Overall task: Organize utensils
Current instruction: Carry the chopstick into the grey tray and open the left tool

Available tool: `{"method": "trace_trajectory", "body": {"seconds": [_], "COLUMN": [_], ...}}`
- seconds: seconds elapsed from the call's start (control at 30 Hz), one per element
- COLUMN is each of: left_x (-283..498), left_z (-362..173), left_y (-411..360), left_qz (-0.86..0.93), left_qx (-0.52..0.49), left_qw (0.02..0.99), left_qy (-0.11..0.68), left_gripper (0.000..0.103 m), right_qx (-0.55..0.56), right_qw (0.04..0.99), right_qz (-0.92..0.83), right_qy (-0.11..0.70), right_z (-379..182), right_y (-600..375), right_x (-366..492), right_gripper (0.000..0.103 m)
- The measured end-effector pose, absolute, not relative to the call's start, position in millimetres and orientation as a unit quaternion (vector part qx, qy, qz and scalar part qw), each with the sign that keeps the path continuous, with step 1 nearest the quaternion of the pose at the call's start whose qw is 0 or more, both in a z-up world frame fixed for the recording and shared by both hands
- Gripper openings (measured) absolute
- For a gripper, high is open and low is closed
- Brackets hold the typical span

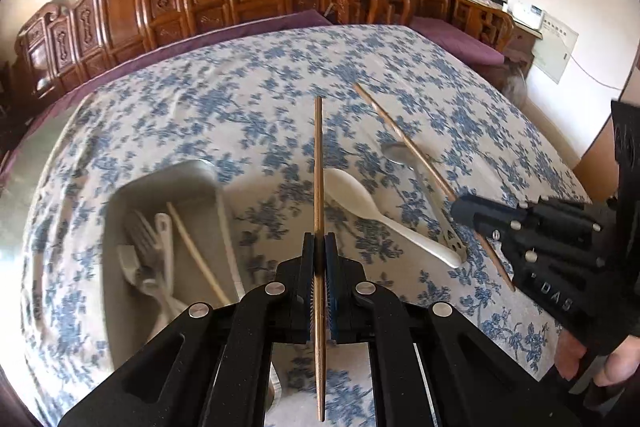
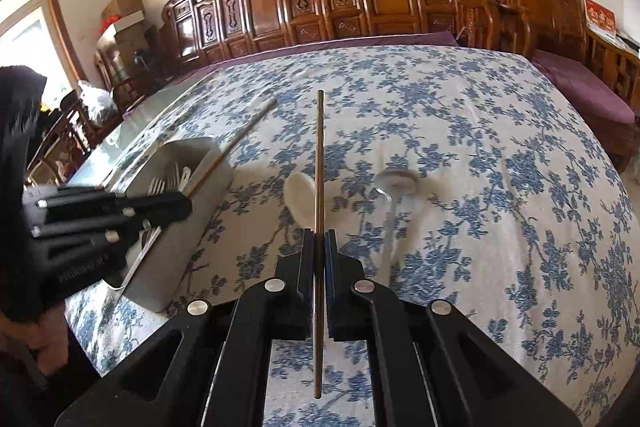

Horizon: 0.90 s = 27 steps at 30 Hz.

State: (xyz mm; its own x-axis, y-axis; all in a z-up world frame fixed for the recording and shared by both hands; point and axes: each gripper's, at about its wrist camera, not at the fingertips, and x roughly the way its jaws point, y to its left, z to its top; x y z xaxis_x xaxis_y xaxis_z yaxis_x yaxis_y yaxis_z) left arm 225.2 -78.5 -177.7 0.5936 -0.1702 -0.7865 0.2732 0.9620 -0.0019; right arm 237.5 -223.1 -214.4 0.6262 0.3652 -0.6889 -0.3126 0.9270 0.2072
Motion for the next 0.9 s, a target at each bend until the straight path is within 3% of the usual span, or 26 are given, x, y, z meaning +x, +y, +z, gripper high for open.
{"method": "trace_trajectory", "body": {"seconds": [0.4, 0.9], "left_x": [214, 221], "left_z": [-158, -176], "left_y": [-35, 20], "left_qz": [-0.087, -0.045], "left_qx": [0.050, 0.027], "left_qw": [0.901, 0.897], "left_qy": [0.422, 0.439], "left_gripper": [0.004, 0.004], "right_qx": [0.002, -0.006], "right_qw": [0.899, 0.900], "right_qz": [0.204, 0.205], "right_qy": [0.387, 0.384], "right_z": [-216, -217], "right_y": [-198, -196], "right_x": [232, 230], "right_gripper": [0.006, 0.006]}}
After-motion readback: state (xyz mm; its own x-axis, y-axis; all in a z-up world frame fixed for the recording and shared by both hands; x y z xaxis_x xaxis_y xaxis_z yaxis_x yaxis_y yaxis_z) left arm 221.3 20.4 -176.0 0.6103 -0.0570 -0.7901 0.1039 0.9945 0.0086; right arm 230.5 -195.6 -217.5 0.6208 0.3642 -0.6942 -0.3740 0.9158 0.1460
